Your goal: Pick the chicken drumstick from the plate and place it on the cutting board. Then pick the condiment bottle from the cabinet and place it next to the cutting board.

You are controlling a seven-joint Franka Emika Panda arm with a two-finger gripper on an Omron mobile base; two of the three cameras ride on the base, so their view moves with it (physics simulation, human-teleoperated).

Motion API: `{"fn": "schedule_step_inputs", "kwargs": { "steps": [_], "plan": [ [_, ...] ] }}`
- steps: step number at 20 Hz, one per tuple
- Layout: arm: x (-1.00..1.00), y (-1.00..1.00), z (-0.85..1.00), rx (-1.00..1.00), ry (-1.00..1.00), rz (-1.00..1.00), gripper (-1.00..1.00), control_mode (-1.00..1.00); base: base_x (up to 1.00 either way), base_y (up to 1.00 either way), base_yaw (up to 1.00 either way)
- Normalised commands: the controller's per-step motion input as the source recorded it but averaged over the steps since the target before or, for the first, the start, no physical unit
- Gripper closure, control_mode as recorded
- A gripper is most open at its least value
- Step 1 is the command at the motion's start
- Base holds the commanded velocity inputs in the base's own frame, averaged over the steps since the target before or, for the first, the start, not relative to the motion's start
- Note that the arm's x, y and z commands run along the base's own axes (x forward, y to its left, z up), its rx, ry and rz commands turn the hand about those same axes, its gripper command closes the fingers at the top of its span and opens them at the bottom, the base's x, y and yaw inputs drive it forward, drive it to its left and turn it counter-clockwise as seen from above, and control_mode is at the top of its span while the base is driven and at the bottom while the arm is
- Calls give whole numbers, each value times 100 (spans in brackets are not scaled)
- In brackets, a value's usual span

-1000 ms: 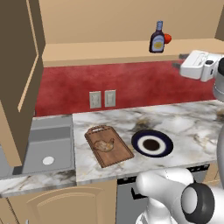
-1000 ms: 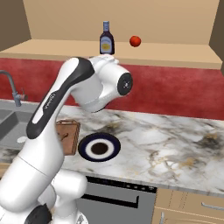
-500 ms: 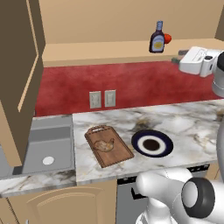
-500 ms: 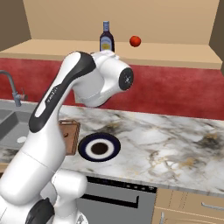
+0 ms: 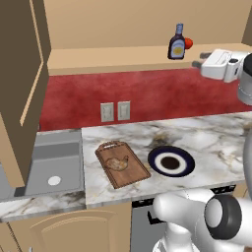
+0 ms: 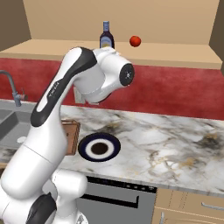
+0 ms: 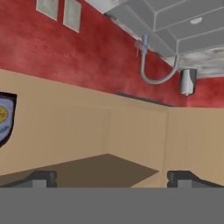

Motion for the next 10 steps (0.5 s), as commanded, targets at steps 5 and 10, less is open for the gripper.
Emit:
{"fn": "schedule_step_inputs", "kwargs": {
  "steps": [5, 10],
  "plan": [
    [14, 0, 10, 1, 0, 0, -100, -100, 0, 0, 0],
    [17, 0, 8, 1, 0, 0, -100, -100, 0, 0, 0]
  ]
}}
